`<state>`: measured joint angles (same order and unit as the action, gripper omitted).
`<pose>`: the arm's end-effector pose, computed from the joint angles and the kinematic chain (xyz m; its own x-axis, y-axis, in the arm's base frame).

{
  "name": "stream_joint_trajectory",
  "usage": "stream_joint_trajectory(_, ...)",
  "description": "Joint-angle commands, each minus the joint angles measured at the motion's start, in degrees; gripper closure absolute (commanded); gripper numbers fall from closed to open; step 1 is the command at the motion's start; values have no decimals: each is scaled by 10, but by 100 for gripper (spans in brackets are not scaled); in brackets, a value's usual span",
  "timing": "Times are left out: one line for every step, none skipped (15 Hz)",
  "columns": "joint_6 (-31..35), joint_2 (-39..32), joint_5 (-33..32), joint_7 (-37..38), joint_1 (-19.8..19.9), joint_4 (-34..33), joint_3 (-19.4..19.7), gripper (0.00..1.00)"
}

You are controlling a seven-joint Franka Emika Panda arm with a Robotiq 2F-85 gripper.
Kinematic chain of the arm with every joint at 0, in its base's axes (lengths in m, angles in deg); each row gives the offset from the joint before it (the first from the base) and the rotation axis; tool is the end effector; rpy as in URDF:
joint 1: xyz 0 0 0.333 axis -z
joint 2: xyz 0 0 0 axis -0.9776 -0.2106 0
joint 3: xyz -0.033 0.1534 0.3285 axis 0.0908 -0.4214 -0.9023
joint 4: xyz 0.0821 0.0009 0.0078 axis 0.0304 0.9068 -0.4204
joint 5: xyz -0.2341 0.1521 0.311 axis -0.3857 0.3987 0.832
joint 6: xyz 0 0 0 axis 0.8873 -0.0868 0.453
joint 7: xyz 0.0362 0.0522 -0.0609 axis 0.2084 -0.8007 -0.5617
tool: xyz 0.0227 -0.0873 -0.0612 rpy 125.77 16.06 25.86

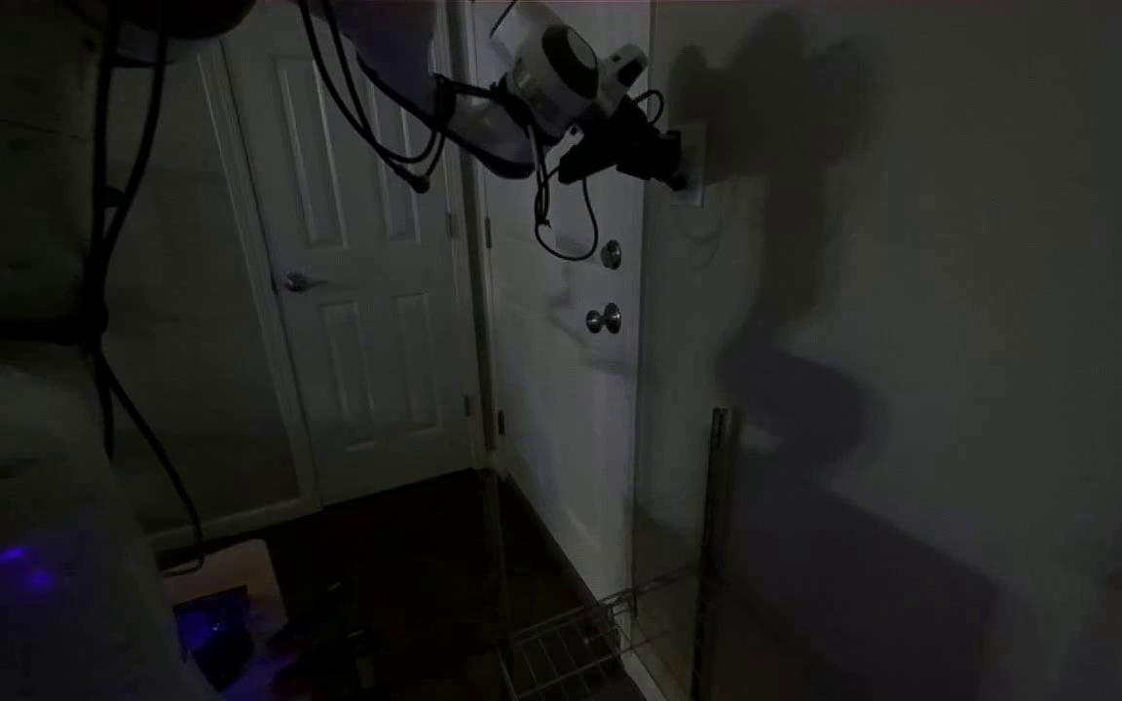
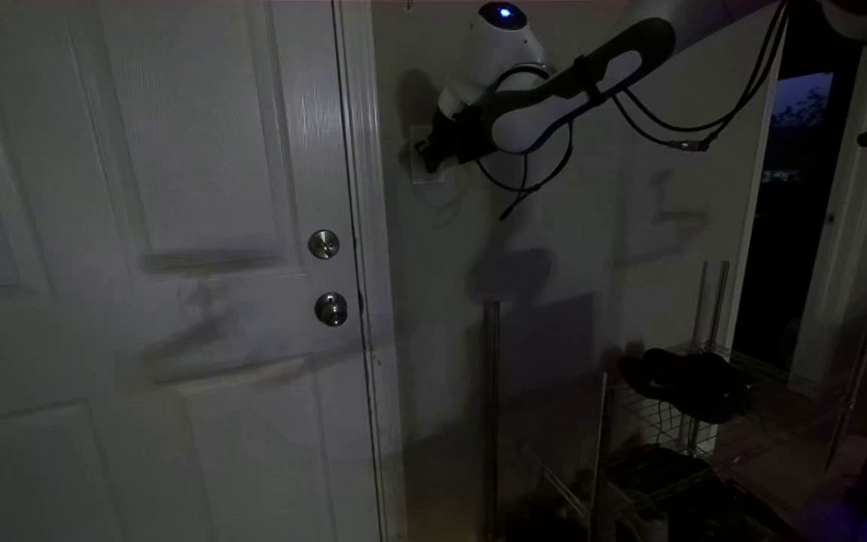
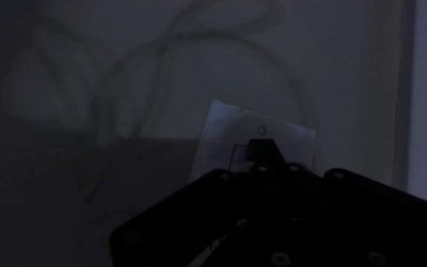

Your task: Turn off the light switch.

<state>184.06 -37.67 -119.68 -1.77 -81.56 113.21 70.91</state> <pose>0.6956 0.1376 0.6057 0.6012 0.1744 0.7799 -0.0172 -0.9729 0.2308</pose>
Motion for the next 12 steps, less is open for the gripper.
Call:
stream_joint_trajectory(7, -16, -42, 50, -12, -26, 13, 98)
stream_joint_trajectory(-2, -16, -42, 54, -13, -24, 13, 98)
stream_joint_trajectory(-8, -15, -39, 54, -13, -21, 11, 98)
stream_joint_trajectory(-20, -10, -13, 39, -9, -12, 4, 99)
stream_joint_trajectory(-24, -4, 7, 25, -5, -1, -1, 100)
stream_joint_trajectory(-30, 10, 23, 17, -1, 20, -5, 99)
stream_joint_trajectory(-34, 17, 32, 16, 0, 31, -5, 100)
stream_joint_trajectory(-41, 32, 37, 18, 0, 53, -4, 99)
stream_joint_trajectory(-47, 43, 42, 17, 1, 72, -4, 99)
stream_joint_trajectory(-49, 53, 49, 16, 2, 91, -4, 99)
stream_joint_trajectory(-49, 59, 55, 16, 3, 104, -3, 99)
stream_joint_trajectory(-43, 67, 72, 6, -15, 119, 20, 99)
